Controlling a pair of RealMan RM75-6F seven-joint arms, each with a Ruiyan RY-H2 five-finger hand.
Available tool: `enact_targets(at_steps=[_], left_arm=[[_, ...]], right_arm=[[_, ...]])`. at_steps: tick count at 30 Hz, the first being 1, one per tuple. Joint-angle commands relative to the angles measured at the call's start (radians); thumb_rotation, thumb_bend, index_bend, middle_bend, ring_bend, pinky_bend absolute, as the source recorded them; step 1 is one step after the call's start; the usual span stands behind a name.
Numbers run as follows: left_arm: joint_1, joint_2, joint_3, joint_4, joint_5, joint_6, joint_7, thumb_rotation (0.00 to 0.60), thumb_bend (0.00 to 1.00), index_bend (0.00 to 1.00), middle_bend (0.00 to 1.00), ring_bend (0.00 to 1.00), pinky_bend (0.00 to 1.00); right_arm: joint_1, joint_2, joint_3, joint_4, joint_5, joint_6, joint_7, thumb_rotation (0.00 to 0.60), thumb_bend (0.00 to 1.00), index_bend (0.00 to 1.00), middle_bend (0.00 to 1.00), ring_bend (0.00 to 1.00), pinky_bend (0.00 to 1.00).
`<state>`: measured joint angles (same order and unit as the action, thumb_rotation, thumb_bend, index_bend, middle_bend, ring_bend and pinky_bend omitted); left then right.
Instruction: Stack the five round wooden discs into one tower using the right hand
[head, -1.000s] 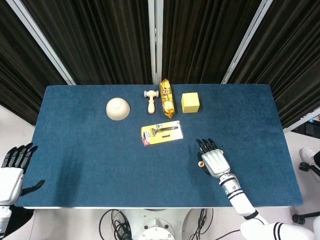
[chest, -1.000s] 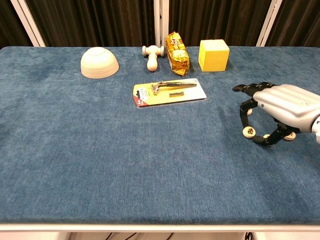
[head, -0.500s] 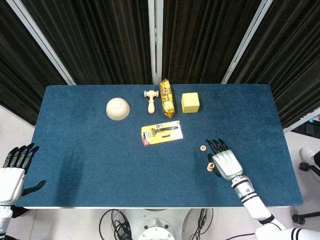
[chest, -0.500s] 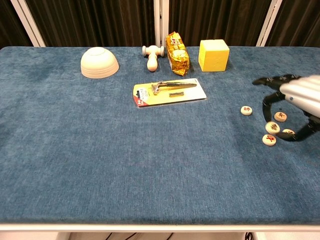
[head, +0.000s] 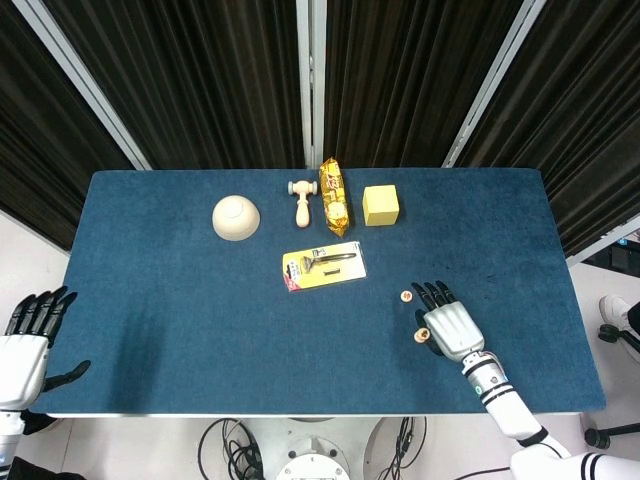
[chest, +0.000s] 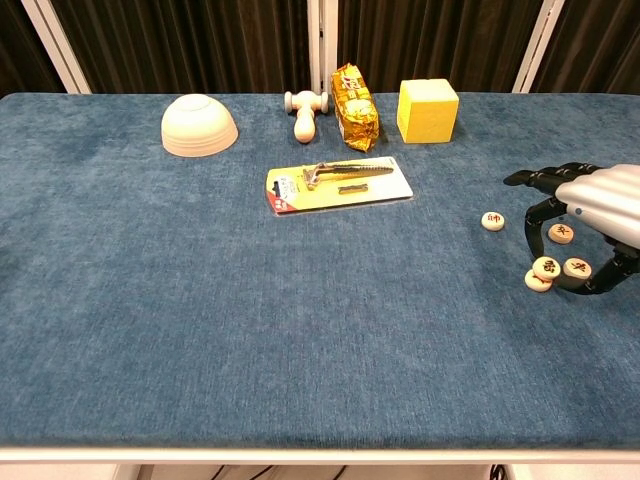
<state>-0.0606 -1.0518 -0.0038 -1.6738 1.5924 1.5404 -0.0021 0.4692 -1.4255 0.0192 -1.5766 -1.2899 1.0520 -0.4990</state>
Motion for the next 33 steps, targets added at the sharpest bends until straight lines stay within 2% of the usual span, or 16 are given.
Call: enact_targets(at_steps=[1, 23, 33], left_arm=[[0.0, 0.001, 0.0, 0.001, 0.001, 0.001, -0.003, 0.6, 0.14, 0.08, 0.0, 0.0, 0.0], [0.001, 0.003, 0.0, -0.001, 0.004, 0.003, -0.005, 0.6, 0.14, 0.08, 0.0, 0.0, 0.0], [0.001, 0.004, -0.001, 0.0, 0.006, 0.006, -0.013, 0.6, 0.14, 0.08, 0.0, 0.0, 0.0]], right_arm=[[0.001, -0.001, -0.001, -0.002, 0.0, 0.001, -0.002, 0.6, 0.24, 0.57, 0.0, 0.0, 0.0], [0.005, -0.004, -0.009, -0.005, 0.003, -0.002, -0.026, 0.6, 0.24, 0.53, 0.0, 0.0, 0.0], [0.007, 0.0, -0.014, -0.009, 0.0, -0.005, -0.021, 0.6, 0.23, 0.43, 0.0, 0.0, 0.0]])
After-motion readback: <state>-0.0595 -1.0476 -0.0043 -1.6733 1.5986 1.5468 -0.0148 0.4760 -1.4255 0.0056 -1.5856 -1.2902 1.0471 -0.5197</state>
